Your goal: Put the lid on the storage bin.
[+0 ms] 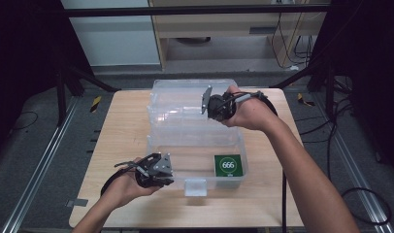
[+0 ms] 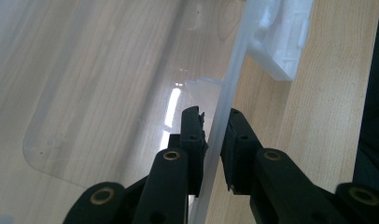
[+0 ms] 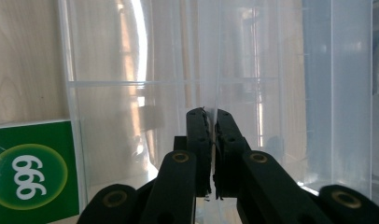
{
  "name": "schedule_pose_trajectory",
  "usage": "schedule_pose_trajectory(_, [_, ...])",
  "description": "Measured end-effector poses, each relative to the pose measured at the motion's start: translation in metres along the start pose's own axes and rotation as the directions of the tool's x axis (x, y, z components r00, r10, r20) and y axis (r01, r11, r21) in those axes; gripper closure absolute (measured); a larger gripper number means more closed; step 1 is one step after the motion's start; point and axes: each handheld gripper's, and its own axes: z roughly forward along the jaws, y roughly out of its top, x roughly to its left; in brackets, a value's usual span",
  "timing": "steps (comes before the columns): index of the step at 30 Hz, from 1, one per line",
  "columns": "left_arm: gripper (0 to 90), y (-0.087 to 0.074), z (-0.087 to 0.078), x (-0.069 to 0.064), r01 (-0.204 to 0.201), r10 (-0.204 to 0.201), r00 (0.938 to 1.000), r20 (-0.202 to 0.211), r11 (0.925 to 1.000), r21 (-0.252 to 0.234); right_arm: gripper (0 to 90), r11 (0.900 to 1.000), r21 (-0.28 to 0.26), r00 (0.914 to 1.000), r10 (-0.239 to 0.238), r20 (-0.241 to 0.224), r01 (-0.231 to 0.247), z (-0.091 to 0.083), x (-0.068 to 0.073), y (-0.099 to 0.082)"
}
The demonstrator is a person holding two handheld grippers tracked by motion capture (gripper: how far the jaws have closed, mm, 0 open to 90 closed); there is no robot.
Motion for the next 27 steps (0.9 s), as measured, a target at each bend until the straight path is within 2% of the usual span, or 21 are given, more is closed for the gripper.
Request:
schedule_pose_trajectory(6, [79.0, -0.001, 0.0, -0.001, 0.012, -0.012, 0.9999, -0.009, 0.9999, -0.007, 86.7, 0.9989, -0.046, 0.9999, -0.011, 0.008, 0.011, -0.011, 0.014, -0.003])
schedule_pose_trajectory(8, [78.7, -0.001, 0.001, 0.001, 0.018, -0.018, 0.9998, -0.007, 0.9998, -0.006, 86.1, 0.9989, -0.045, 0.9999, -0.015, 0.007, 0.015, -0.013, 0.016, -0.004])
schedule_pose_trajectory(11, [78.5, -0.001, 0.002, 0.002, 0.038, -0.038, 0.9992, -0.005, 0.9991, -0.017, 85.7, 0.9992, -0.038, 0.9999, -0.012, 0.008, 0.012, -0.012, 0.014, -0.005])
schedule_pose_trajectory(18, [79.0, 0.002, 0.005, 0.003, 0.031, -0.031, 0.9994, -0.013, 0.9992, -0.026, 85.3, 0.9981, -0.061, 0.9999, 0.011, 0.014, -0.01, -0.005, 0.004, -0.008])
schedule_pose_trajectory(27, [78.8, 0.002, 0.005, 0.002, 0.026, -0.026, 0.9993, -0.025, 0.9993, -0.029, 86.0, 0.9957, -0.092, 0.9992, -0.009, 0.039, 0.013, -0.016, 0.024, -0.011])
